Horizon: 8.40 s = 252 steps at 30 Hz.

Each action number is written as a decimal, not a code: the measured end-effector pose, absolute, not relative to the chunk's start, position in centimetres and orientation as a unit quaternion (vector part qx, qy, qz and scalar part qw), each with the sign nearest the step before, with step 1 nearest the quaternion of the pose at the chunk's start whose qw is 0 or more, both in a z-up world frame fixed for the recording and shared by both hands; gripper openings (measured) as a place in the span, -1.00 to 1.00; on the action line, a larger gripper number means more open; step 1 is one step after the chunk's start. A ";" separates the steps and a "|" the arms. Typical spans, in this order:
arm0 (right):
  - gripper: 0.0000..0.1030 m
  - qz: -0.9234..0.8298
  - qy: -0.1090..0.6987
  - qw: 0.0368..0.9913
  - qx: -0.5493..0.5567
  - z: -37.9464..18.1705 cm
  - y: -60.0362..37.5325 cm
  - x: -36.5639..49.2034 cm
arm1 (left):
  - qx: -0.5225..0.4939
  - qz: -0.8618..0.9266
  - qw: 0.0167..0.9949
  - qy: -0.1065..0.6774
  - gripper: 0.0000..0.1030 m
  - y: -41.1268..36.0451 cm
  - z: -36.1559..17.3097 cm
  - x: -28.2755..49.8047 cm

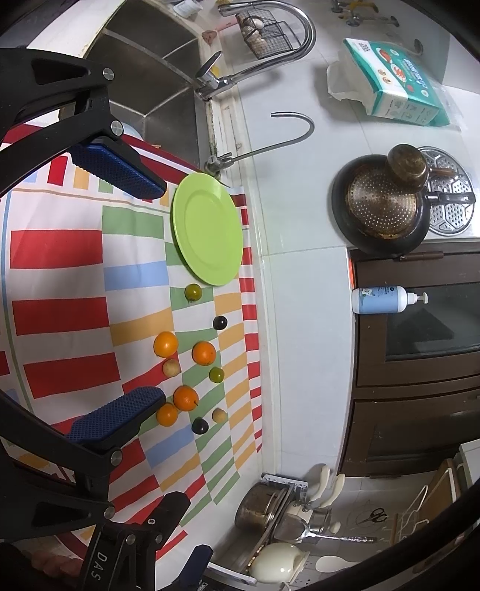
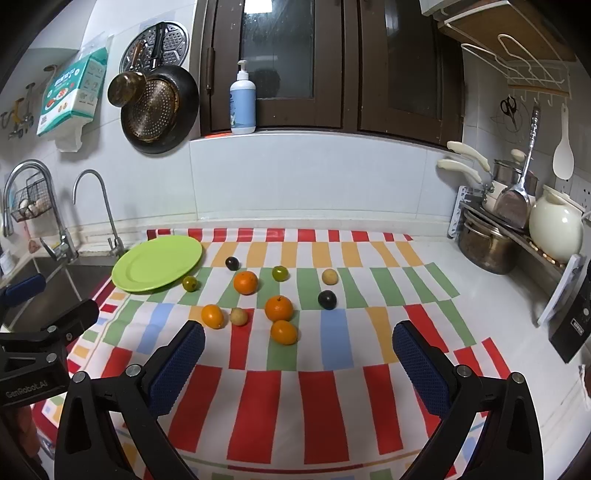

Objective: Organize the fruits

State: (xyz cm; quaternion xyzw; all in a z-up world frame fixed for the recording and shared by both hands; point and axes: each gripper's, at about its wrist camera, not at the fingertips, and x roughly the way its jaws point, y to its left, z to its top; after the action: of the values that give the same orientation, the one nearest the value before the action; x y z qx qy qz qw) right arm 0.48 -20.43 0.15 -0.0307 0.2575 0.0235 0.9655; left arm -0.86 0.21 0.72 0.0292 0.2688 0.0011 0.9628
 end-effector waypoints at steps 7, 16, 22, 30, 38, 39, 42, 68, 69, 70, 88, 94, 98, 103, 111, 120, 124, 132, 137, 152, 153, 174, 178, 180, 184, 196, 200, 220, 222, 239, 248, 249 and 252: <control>0.99 0.025 0.259 0.965 -0.029 0.1 -20.4 0.5 | 0.029 -0.002 0.963 0.270 1.00 -0.1 0.8 -0.5; 0.99 0.026 0.261 0.965 -0.030 0.0 -20.6 0.7 | 0.027 -0.003 0.963 0.267 1.00 -0.4 0.8 -0.3; 0.99 0.025 0.262 0.964 -0.030 0.0 -20.6 0.7 | 0.027 -0.005 0.963 0.268 1.00 -0.4 0.7 -0.2; 0.99 0.026 0.263 0.964 -0.029 -0.3 -20.6 0.9 | 0.028 -0.004 0.963 0.268 1.00 -0.5 0.6 -0.1; 0.99 0.025 0.264 0.964 -0.028 -0.3 -20.5 1.1 | 0.028 -0.005 0.963 0.268 1.00 -0.4 0.7 -0.1; 0.99 0.025 0.263 0.964 -0.028 -0.3 -20.5 1.1 | 0.028 -0.005 0.963 0.268 1.00 -0.5 0.7 0.0; 0.99 0.026 0.264 0.964 -0.028 -0.4 -20.5 1.1 | 0.028 -0.006 0.963 0.268 1.00 -0.5 0.7 0.1; 0.99 0.027 0.291 0.956 -0.022 -1.6 -19.8 4.7 | 0.057 -0.041 0.959 0.276 0.86 -0.7 -0.7 4.0; 0.99 0.027 0.294 0.955 -0.021 -1.7 -19.8 4.9 | 0.059 -0.044 0.958 0.276 0.84 -0.8 -0.8 4.3; 0.99 0.027 0.297 0.954 -0.019 -1.9 -19.8 5.3 | 0.062 -0.047 0.958 0.277 0.83 -0.9 -0.9 4.6; 0.67 0.036 0.386 0.922 -0.011 -6.7 -19.4 11.7 | 0.084 -0.133 0.921 0.357 0.36 -2.3 -6.1 12.2; 0.49 0.044 0.417 0.908 -0.010 -8.4 -19.2 13.5 | 0.082 -0.149 0.905 0.390 0.20 -2.7 -8.0 14.1; 0.39 0.053 0.430 0.901 -0.009 -9.3 -19.1 14.3 | 0.082 -0.159 0.895 0.408 0.11 -3.1 -9.0 14.9; 0.24 0.063 0.444 0.894 -0.008 -10.2 -18.9 15.1 | 0.081 -0.160 0.890 0.419 0.02 -3.2 -9.8 15.6; 0.04 0.068 0.453 0.889 -0.008 -10.9 -18.9 15.6 | 0.077 -0.170 0.883 0.432 -0.08 -3.4 -10.7 16.3; -0.24 0.073 0.462 0.884 -0.004 -11.4 -18.8 15.8 | 0.065 -0.177 0.878 0.439 -0.27 -3.4 -11.2 16.9; -0.30 0.076 0.461 0.884 -0.008 -11.4 -18.6 15.7 | 0.063 -0.179 0.878 0.440 -0.28 -3.4 -11.2 16.9; -0.30 0.087 0.442 0.892 -0.014 -10.4 -18.0 15.1 | 0.061 -0.172 0.885 0.428 -0.28 -3.0 -9.9 16.0; -0.30 0.101 0.429 0.897 -0.024 -9.4 -17.4 14.8 | 0.055 -0.157 0.894 0.416 -0.28 -2.1 -8.7 15.3; -0.30 0.188 0.365 0.910 -0.057 -5.1 -12.3 15.5 | 0.029 -0.077 0.925 0.370 -0.28 3.2 -4.4 14.1; -0.30 0.196 0.360 0.910 -0.062 -4.9 -11.7 15.8 | 0.029 -0.067 0.927 0.368 -0.28 3.8 -4.3 14.2; -0.30 0.297 0.364 0.877 -0.100 -5.5 0.3 22.9 | 0.017 0.031 0.919 0.392 -0.28 13.1 -6.3 19.0; -0.30 0.299 0.391 0.865 -0.097 -7.1 1.6 25.0 | 0.019 0.028 0.915 0.402 -0.28 13.9 -7.1 20.1; -0.30 0.295 0.400 0.862 -0.100 -7.7 2.0 25.7 | 0.021 0.023 0.913 0.407 -0.28 14.1 -7.5 20.6; -0.30 0.295 0.410 0.857 -0.097 -8.6 2.4 26.6 | 0.018 0.013 0.908 0.417 -0.28 14.4 -8.2 21.4; -0.05 0.270 0.383 0.878 -0.094 -7.3 1.0 26.1 | 0.028 0.036 0.913 0.405 -0.01 14.0 -6.7 20.7; -0.05 0.263 0.360 0.891 -0.083 -5.4 -0.7 24.6 | 0.019 0.026 0.920 0.392 -0.01 13.2 -4.8 19.3; 0.24 0.195 0.283 0.938 -0.047 0.5 -10.6 15.7 | 0.034 -0.020 0.953 0.302 0.46 4.9 1.5 12.2; 0.24 0.182 0.275 0.943 -0.048 0.9 -11.7 14.8 | 0.036 -0.029 0.953 0.298 0.54 4.0 1.6 11.8; 0.24 0.127 0.276 0.951 -0.058 0.2 -17.8 11.3 | 0.077 -0.104 0.951 0.279 0.57 -2.1 0.1 10.7; 0.24 0.138 0.303 0.939 -0.082 -2.3 -18.8 12.3 | 0.109 -0.150 0.937 0.298 0.28 -4.2 -2.8 11.9; 0.24 0.141 0.307 0.937 -0.085 -2.6 -18.8 12.4 | 0.112 -0.154 0.934 0.303 0.27 -4.4 -3.3 12.2; 0.24 0.149 0.317 0.931 -0.100 -3.5 -18.8 13.0 | 0.115 -0.165 0.927 0.317 0.19 -4.7 -4.3 12.7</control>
State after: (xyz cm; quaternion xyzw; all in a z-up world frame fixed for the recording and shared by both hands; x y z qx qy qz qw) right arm 12.96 -18.83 -3.47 -0.0997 0.3169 0.1487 0.9314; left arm 12.74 -4.71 -4.32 0.1149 0.3173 -0.1649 0.9268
